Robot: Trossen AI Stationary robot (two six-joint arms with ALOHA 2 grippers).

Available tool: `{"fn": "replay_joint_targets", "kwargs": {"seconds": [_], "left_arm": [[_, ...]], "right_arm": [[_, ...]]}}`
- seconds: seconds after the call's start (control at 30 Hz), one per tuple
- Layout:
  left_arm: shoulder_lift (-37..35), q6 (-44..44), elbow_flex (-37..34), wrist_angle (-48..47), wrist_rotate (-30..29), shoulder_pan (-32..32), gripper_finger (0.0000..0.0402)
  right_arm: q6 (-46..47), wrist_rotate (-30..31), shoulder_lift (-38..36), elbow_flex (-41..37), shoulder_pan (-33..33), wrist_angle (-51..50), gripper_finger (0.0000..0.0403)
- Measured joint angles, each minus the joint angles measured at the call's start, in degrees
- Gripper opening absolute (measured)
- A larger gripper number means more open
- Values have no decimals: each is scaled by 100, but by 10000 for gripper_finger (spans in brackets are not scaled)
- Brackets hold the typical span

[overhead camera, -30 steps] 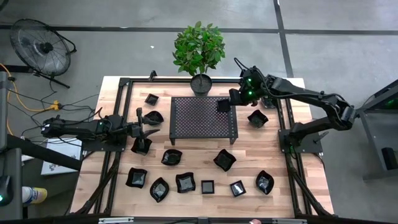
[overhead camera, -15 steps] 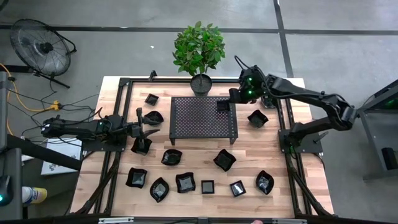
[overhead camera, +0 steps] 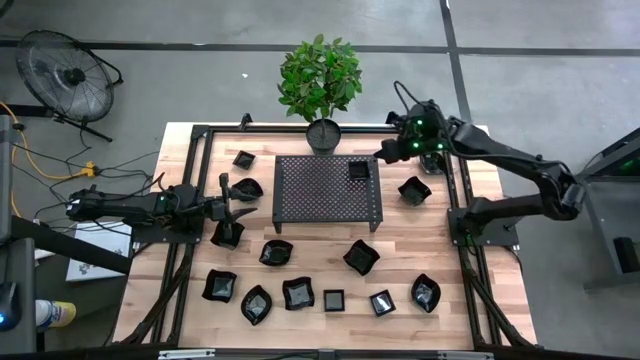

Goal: Pick & Place Mini shaped plates
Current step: Put the black leaf-shaped plate on the shelf

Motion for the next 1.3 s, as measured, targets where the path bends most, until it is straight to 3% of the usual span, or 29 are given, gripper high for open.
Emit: {"fn": "replay_joint_targets", "kwargs": {"seconds": [0.57, 0.97, 1.3], "left_arm": [[0, 2, 1, 1, 0, 0, 140], [-1, 1, -1, 0, 0, 0, 140], [0, 1, -1, 1, 0, 0, 140]], "right_arm": [[-1036, 252, -720, 2, -286, -2378, 90], [-1342, 1958, -711, 2, 103, -4091, 90], [-638, 2241, -62, 2, 805, -4738, 90]]}}
